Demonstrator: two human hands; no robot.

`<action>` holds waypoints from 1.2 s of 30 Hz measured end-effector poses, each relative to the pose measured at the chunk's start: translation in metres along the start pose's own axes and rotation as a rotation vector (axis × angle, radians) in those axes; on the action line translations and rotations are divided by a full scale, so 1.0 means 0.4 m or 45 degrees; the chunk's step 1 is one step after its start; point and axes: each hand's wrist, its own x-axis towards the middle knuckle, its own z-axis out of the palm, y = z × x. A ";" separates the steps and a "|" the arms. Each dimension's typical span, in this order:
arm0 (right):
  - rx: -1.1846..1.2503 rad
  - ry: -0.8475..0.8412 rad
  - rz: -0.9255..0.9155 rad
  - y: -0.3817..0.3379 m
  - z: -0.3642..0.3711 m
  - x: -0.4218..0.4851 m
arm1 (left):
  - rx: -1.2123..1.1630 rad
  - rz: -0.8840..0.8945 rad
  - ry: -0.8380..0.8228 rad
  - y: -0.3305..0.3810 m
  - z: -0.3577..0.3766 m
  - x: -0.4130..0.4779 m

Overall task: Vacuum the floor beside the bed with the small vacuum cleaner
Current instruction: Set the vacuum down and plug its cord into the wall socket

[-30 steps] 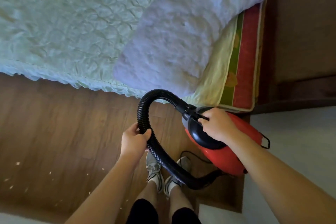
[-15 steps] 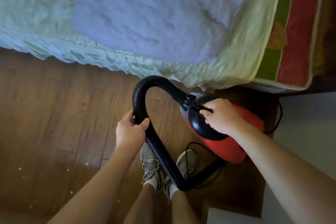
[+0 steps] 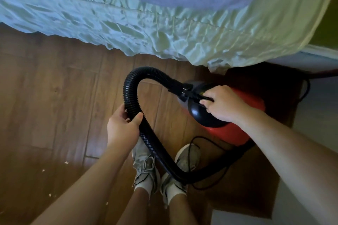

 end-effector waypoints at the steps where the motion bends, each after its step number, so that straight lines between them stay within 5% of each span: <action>1: -0.012 -0.009 -0.003 0.011 0.006 0.012 | -0.003 -0.007 -0.002 -0.008 0.004 0.010; 29: -0.155 -0.152 -0.110 0.073 -0.002 0.087 | -0.029 0.037 0.069 -0.055 0.027 -0.015; 36: -0.201 -0.019 -0.124 0.084 -0.008 0.061 | 0.014 0.085 0.048 -0.056 0.068 -0.036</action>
